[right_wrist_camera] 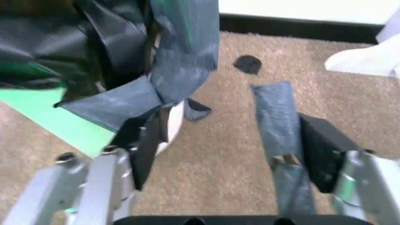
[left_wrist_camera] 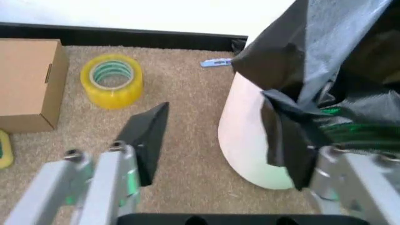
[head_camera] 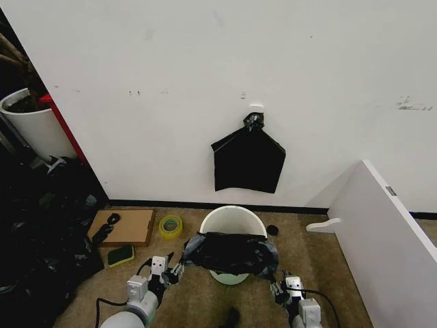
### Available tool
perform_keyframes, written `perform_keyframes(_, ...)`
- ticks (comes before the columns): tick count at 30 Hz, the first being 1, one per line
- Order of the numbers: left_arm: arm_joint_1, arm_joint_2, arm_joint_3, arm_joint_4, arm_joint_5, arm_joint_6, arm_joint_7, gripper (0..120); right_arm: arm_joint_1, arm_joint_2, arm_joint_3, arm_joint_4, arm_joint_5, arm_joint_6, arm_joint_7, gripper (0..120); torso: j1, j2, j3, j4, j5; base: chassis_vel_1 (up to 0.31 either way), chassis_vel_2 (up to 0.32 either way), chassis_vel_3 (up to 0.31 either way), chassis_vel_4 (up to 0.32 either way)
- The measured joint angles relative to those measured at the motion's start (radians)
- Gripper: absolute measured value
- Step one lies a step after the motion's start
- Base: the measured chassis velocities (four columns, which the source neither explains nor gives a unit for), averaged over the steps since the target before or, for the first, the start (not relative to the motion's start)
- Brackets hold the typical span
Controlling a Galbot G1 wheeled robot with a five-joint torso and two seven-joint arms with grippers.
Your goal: Place the garbage bag over the trash bin.
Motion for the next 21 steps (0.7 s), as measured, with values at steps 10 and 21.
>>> perform_keyframes(10,0.061,0.007,-0.004,-0.017,0.018,-0.023,0.002,98,-0.024,0.0,0.009,-0.017,0.016,0.159,-0.05,99,0.0,0.0,0.0,0.0,0.0,0.0,0.0,0.0,0.0)
perform_keyframes(21,0.106,0.032,-0.009,-0.04,0.022,-0.058,0.02,100,-0.038,-0.001,0.019,-0.02,0.04,0.266,-0.075,100,0.0,0.0,0.0,0.0,0.0001,0.0,0.0,0.0,0.0)
